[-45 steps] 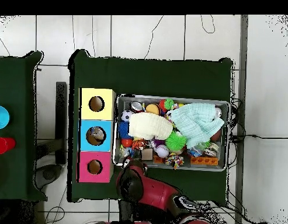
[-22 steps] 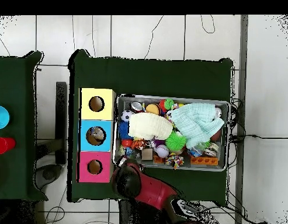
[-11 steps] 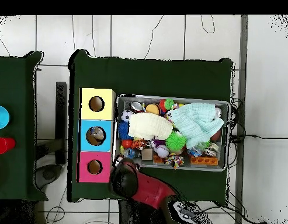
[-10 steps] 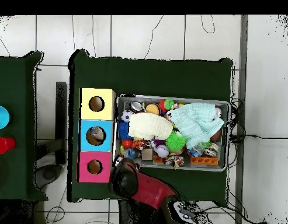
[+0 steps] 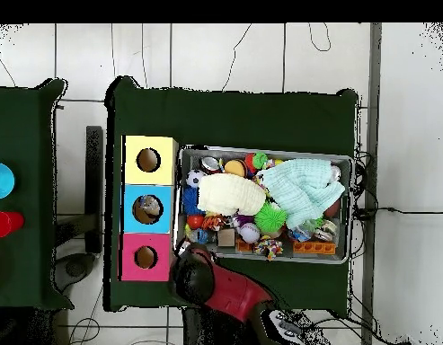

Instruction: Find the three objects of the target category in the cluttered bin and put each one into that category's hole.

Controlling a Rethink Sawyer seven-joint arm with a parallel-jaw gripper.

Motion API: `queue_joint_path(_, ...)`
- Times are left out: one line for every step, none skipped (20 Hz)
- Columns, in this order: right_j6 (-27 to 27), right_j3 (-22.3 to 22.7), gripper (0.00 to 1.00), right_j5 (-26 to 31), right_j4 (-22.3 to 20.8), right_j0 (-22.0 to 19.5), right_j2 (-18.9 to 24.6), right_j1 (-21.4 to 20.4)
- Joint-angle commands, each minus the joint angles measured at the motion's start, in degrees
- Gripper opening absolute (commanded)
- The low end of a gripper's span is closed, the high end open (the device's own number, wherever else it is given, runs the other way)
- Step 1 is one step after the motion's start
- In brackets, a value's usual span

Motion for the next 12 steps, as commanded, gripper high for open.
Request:
queue_joint_path(11.4,-4.2,1.00,2.1,2.1,-2.5,4.7,0.8)
queue_joint_path(11.3,-4.2,1.00,1.8,1.9,-2.8,5.0,1.0)
queue_joint_path(11.6,-4.3,1.00,0.7,1.6,-3.0,5.4,1.6)
queue_joint_path(11.8,-4.3,1.00,-0.3,1.4,-3.1,5.8,2.3)
queue_joint_path(12.0,-4.4,1.00,-1.1,1.2,-3.1,6.1,2.7)
queue_joint_path(12.1,-4.7,1.00,-2.4,0.9,-3.1,6.4,3.4)
queue_joint_path(12.3,-4.7,1.00,-3.0,0.8,-3.1,6.6,3.9)
queue_joint_path(12.7,-4.7,1.00,-4.3,0.4,-3.4,7.2,4.8)
queue_joint_path(12.9,-4.6,1.00,-5.2,0.0,-3.5,7.6,5.3)
queue_joint_path(13.3,-4.7,1.00,-7.1,-0.7,-3.9,8.4,6.2)
queue_joint_path(13.5,-4.7,1.00,-7.3,-0.6,-4.0,8.6,6.4)
queue_joint_path(13.9,-4.7,1.00,-8.3,-0.8,-4.0,9.2,6.9)
